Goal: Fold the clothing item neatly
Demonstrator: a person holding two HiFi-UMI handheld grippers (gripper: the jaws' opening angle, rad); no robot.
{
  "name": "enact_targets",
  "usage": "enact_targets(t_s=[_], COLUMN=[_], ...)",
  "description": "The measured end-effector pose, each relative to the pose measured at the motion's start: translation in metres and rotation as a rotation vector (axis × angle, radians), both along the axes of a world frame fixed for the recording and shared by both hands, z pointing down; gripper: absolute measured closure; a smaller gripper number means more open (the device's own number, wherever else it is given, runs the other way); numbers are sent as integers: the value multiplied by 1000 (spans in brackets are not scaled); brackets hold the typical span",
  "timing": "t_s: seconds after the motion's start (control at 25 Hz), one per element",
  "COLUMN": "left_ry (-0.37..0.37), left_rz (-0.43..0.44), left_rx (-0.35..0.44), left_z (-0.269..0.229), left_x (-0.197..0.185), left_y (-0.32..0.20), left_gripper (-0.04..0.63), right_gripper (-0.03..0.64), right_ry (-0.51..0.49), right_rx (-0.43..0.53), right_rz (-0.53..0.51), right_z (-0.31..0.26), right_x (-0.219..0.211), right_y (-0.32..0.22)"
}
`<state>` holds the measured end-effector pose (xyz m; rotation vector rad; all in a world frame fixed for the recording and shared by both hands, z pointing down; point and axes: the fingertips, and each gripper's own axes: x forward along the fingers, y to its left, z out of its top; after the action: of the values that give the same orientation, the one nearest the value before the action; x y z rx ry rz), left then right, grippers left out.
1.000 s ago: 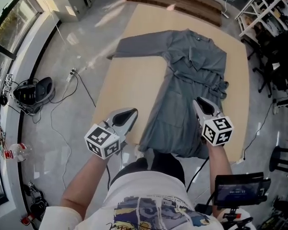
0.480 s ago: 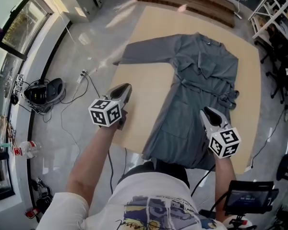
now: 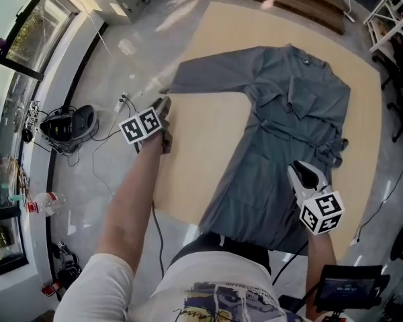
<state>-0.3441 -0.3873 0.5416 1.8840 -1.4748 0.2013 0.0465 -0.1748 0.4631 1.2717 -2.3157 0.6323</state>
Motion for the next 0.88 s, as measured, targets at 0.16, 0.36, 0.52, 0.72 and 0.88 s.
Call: enact_targets(t_s=[0.16,0.36,0.52,0.72,0.88], left_ry=[20,-30,46,224,195], left_rz=[-69,-84,-137,-236,-219], left_rx=[-64,-121,-196,-244,-309], left_z=[21,41,62,75,84], left_x=[-25,-38,-47,-57,-58], left_y=[-24,-45,-51,-64,-70], left_gripper=[425,400,393,379,367], right_gripper=[557,557,557,557,557], right_ry=[3,-2,26,16,16], right_rx=[-33,-56,-57,-67,-88], right_rz=[-3,-6,-36,-35,-29], right_z=[13,28,34,41,48], right_x=[8,11,4,2,7], right_y=[-7,-21,-27,-30,-29])
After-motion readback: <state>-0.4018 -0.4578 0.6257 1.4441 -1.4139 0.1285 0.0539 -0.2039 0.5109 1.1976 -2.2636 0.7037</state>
